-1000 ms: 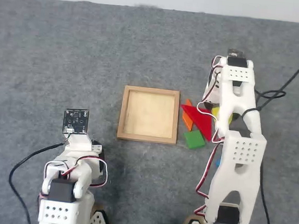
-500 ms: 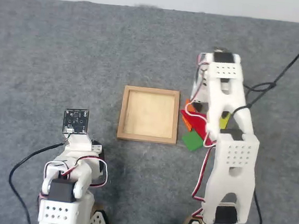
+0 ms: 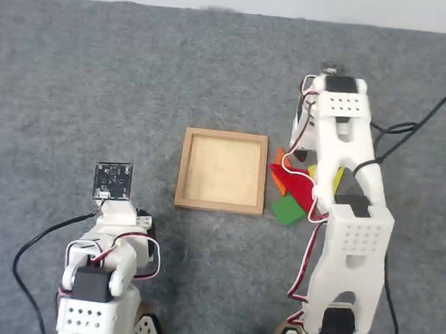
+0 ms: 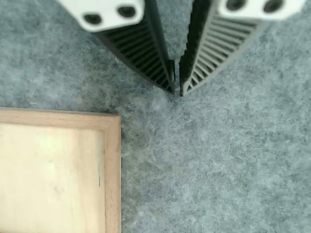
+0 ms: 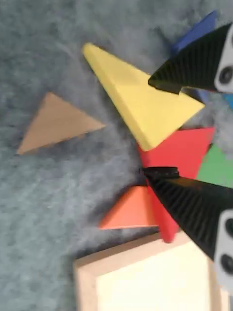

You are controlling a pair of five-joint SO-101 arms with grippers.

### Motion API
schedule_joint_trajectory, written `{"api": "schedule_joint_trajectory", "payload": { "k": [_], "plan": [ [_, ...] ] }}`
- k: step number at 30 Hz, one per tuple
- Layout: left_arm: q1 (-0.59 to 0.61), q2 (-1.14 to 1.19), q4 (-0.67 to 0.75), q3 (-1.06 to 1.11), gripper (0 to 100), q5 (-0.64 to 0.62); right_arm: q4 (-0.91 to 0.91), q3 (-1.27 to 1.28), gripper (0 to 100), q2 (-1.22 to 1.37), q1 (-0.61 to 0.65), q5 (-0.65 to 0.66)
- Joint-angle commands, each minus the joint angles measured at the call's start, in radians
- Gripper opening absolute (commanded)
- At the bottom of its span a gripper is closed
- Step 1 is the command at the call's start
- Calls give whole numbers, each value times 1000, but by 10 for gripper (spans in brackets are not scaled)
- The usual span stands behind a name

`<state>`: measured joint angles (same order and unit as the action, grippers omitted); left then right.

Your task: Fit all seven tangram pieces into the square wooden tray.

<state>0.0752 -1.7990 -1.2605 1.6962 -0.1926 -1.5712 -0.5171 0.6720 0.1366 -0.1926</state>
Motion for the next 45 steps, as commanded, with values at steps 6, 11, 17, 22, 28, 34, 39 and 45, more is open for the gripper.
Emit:
{"api": "schedule_joint_trajectory", "payload": {
  "k": [6,11,17,22,28,34,39,45],
  "plan": [
    [5,-20,-2,-13,14,9,97,2,264,59,-58,46],
    [5,-20,-2,-13,14,9,96,2,263,94,-117,49],
    [5,-20,-2,-13,14,9,93,9,248,105,-140,69],
    [5,-20,-2,-13,14,9,94,9,132,117,-133,94],
    [5,-20,-2,-13,14,9,90,6,11,111,-134,112],
    [5,-20,-2,-13,14,9,-21,-58,6,45,-90,110],
    [5,-20,-2,-13,14,9,-101,-75,6,-114,53,60],
    [5,-20,-2,-13,14,9,-154,-74,6,-311,266,-5]
  ]
}}
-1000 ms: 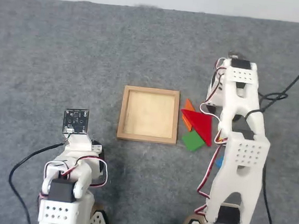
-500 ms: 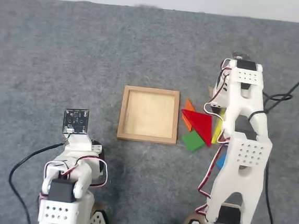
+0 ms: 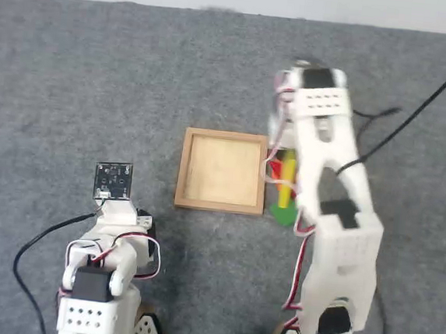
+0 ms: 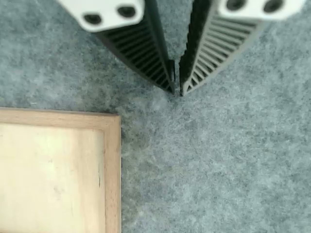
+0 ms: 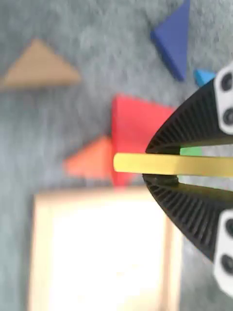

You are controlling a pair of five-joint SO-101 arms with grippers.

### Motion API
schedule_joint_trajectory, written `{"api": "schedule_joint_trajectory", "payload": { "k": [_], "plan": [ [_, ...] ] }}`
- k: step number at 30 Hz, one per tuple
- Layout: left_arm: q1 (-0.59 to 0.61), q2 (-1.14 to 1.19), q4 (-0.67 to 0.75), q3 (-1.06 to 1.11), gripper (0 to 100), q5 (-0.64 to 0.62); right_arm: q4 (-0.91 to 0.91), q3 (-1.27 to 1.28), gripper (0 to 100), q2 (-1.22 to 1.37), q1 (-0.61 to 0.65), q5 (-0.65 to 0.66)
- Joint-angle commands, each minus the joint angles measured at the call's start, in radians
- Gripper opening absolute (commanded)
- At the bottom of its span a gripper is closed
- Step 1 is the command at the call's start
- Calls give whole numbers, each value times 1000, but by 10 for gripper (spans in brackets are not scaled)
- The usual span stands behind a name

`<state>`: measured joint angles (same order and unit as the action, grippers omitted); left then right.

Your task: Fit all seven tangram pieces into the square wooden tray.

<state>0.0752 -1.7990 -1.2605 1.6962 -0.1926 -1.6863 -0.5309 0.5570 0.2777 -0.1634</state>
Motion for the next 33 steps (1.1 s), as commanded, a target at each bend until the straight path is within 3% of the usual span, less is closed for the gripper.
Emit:
{"api": "schedule_joint_trajectory", "payload": {
  "k": [1,6,14,19,33],
  "plan": [
    [5,-20,-2,-13,14,9,-39,-52,6,-232,148,-34],
    [5,-20,-2,-13,14,9,76,199,6,-466,170,-31],
    [5,-20,-2,-13,14,9,765,1046,6,-983,213,-26],
    [5,-20,-2,-13,14,9,803,997,6,-872,269,-83],
    [5,-20,-2,-13,14,9,806,502,6,-260,424,-273]
  ]
}}
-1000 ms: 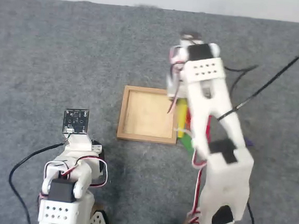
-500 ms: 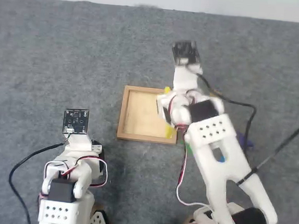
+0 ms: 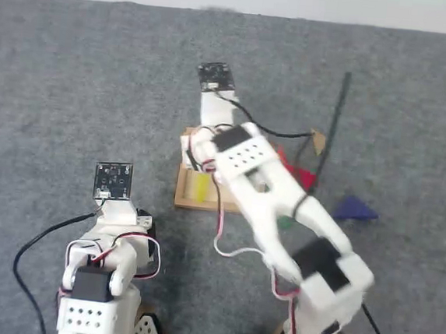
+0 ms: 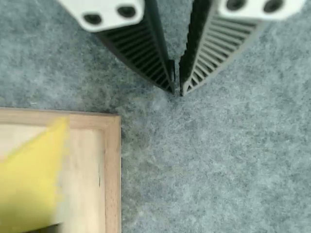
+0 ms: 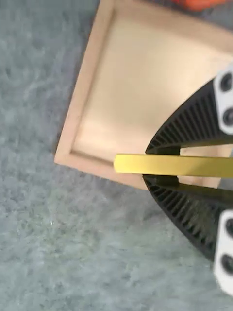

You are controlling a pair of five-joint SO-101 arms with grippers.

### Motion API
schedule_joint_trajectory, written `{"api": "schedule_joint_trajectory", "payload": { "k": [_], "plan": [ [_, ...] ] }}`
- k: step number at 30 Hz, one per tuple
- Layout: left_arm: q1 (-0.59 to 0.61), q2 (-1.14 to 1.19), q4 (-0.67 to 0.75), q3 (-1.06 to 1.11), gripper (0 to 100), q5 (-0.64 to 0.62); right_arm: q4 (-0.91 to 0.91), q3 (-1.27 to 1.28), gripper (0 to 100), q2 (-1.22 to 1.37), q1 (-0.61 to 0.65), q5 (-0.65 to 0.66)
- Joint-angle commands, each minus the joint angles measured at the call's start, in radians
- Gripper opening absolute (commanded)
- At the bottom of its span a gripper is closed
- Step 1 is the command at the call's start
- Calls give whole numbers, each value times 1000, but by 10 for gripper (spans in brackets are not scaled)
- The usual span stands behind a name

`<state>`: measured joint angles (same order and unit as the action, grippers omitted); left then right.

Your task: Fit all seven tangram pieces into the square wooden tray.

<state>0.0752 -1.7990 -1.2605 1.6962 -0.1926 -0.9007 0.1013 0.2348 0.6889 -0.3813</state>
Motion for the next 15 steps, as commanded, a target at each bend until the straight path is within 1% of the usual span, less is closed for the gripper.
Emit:
{"api": "schedule_joint_trajectory", "payload": {
  "k": [1,9,10,12,15],
  "plan": [
    [5,-20,-2,-13,14,9,21,-146,6,84,13,-60],
    [5,-20,-2,-13,14,9,28,-245,12,203,-1,-44],
    [5,-20,-2,-13,14,9,28,-255,27,213,-4,-14],
    [5,-20,-2,-13,14,9,28,-259,97,225,-7,40],
    [5,-20,-2,-13,14,9,30,-259,214,237,-10,52]
  ]
}}
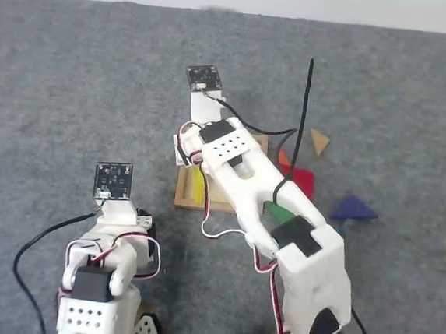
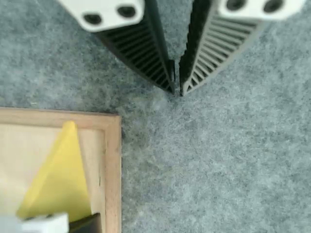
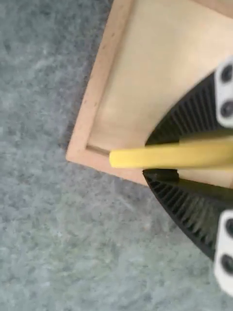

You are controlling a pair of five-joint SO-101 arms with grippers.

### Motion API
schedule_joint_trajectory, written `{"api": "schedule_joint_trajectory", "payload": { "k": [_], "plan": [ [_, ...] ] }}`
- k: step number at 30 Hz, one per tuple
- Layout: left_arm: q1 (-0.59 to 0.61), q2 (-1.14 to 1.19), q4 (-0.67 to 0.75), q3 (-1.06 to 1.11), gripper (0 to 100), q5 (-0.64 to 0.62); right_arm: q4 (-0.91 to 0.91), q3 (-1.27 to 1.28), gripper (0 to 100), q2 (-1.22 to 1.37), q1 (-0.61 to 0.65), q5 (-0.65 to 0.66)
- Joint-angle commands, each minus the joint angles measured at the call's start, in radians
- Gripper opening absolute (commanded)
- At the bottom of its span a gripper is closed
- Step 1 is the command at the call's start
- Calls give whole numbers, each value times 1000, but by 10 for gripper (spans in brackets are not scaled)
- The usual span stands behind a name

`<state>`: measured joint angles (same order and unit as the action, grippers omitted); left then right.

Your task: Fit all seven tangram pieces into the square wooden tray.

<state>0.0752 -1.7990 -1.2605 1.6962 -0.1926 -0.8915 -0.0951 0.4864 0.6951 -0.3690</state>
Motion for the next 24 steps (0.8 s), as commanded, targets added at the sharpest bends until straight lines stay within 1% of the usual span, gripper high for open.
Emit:
{"api": "schedule_joint_trajectory", "payload": {
  "k": [1,4,7,9,12,14,16,18,19,22,24],
  "plan": [
    [5,-20,-2,-13,14,9,24,-63,235,-13,-16,44],
    [5,-20,-2,-13,14,9,25,-68,241,-25,-21,130],
    [5,-20,-2,-13,14,9,18,-68,241,-84,-51,210],
    [5,-20,-2,-13,14,9,7,-60,241,-150,-90,252],
    [5,-20,-2,-13,14,9,-70,-60,240,-282,-154,299],
    [5,-20,-2,-13,14,9,-125,-38,205,-380,-197,338],
    [5,-20,-2,-13,14,9,-128,46,120,-470,-222,384],
    [5,-20,-2,-13,14,9,-74,190,31,-542,-216,423],
    [5,-20,-2,-13,14,9,-33,275,3,-565,-205,433],
    [5,-20,-2,-13,14,9,136,500,29,-588,-189,433],
    [5,-20,-2,-13,14,9,242,603,28,-588,-193,434]
  ]
}}
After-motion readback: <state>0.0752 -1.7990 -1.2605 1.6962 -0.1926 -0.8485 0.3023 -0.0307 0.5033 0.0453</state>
